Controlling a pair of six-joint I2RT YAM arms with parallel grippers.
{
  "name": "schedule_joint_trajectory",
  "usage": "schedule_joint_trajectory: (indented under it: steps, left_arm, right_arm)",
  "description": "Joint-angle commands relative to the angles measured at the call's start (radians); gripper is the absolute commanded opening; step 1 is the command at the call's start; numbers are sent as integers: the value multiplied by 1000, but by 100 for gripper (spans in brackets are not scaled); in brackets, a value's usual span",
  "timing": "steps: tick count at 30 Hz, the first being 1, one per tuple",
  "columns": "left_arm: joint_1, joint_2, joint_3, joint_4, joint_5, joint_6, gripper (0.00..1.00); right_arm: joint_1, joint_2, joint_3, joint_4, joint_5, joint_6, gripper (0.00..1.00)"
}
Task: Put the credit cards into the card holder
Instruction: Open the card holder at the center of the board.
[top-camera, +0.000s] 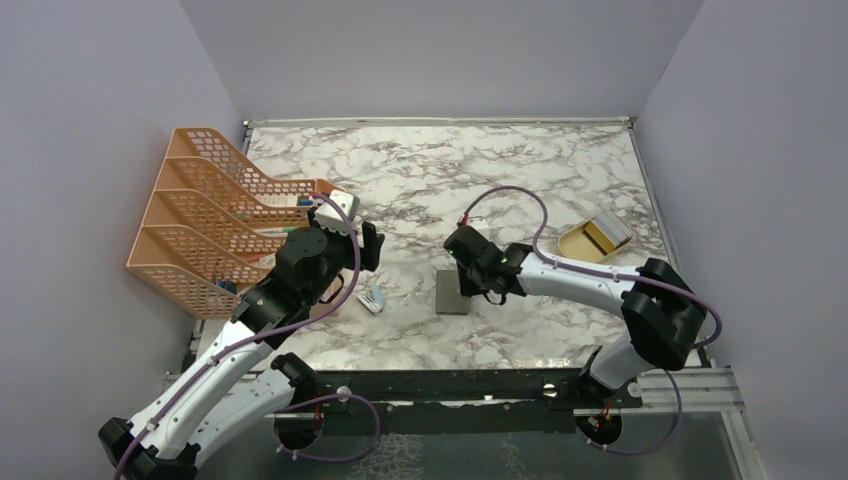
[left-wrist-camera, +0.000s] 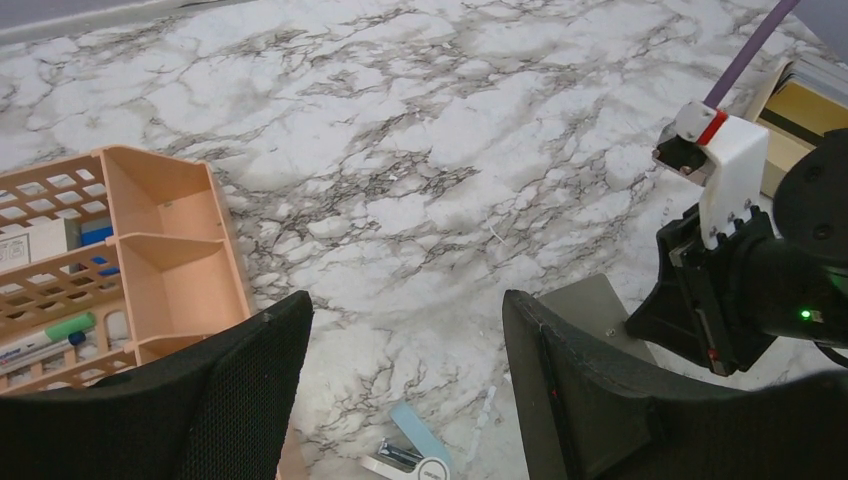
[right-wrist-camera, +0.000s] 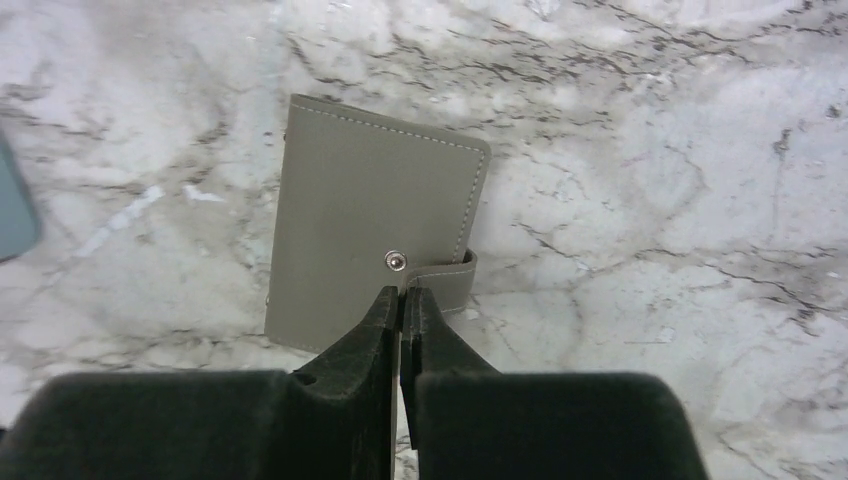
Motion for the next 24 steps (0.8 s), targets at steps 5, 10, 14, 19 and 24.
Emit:
schedule_joint_trajectory:
  steps: [5,10,14,19,24]
  left_arm:
    - [3,51,-11,-9,1,-88,72]
    - [3,108,-31,-47,57,-246,71]
    - [3,158,-61,-52,114,-329,69]
    - [5,215,-63,-52,199,-384,67]
    - [5,247,-66,-56,232,-410,65]
  right_arm:
    - [3,-158,-54,226,-169,75,1]
    - [2,-260,-143,412,-275,137,1]
    - [-1,-299,-161,398,-233,149,1]
    - [-31,-358,-212,394,-197,144,1]
    - [-45,-401,-234,420,-211,138,1]
